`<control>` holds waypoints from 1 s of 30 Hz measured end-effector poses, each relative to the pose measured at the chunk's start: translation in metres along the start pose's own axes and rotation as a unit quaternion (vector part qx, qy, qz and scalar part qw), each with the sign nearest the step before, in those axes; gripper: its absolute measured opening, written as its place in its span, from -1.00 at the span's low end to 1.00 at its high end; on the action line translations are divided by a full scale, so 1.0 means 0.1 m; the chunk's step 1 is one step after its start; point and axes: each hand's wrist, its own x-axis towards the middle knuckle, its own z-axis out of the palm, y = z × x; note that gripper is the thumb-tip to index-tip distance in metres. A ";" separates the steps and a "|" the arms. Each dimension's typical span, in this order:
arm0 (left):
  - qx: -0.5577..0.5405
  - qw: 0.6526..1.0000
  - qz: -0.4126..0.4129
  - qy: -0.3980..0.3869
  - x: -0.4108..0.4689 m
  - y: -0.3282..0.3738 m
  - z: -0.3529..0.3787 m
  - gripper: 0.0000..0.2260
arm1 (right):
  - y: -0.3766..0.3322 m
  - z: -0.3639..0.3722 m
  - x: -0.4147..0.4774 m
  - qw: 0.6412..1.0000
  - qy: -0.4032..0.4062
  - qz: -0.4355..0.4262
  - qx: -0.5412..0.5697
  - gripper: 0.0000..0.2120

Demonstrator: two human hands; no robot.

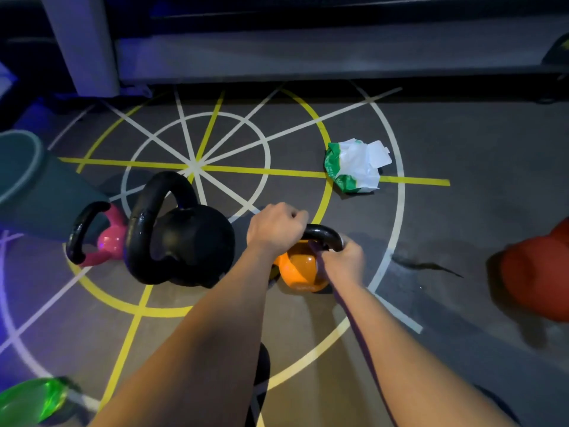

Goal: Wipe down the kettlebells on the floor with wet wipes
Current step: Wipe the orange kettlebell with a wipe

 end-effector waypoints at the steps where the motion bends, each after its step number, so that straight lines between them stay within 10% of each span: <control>1: -0.003 1.000 -0.007 0.001 -0.01 -0.01 0.00 -0.60 | -0.05 0.04 -0.05 0.999 0.030 0.016 0.000 -0.75; 7: 0.023 0.999 -0.007 -0.021 0.01 -0.06 -0.01 -0.63 | -0.18 0.12 -0.13 0.995 0.076 0.043 -0.040 -0.71; 14: -0.043 0.998 -0.031 -0.042 0.05 -0.11 -0.08 -0.60 | -0.20 -0.33 0.22 0.950 -0.310 -0.012 -0.022 -0.68; 18: -0.062 0.996 -0.042 -0.045 0.02 -0.19 -0.13 -0.60 | -0.31 -0.33 0.25 0.922 -0.376 -0.016 -0.093 -0.69; 26: -0.065 0.995 -0.077 0.002 -0.03 -0.27 -0.11 -0.69 | -0.31 0.32 -0.20 0.991 0.087 -0.037 -0.091 -0.81; 30: -0.034 0.997 -0.066 0.000 -0.03 -0.32 -0.03 -0.67 | -0.30 0.44 -0.28 0.990 0.135 0.031 0.028 -0.72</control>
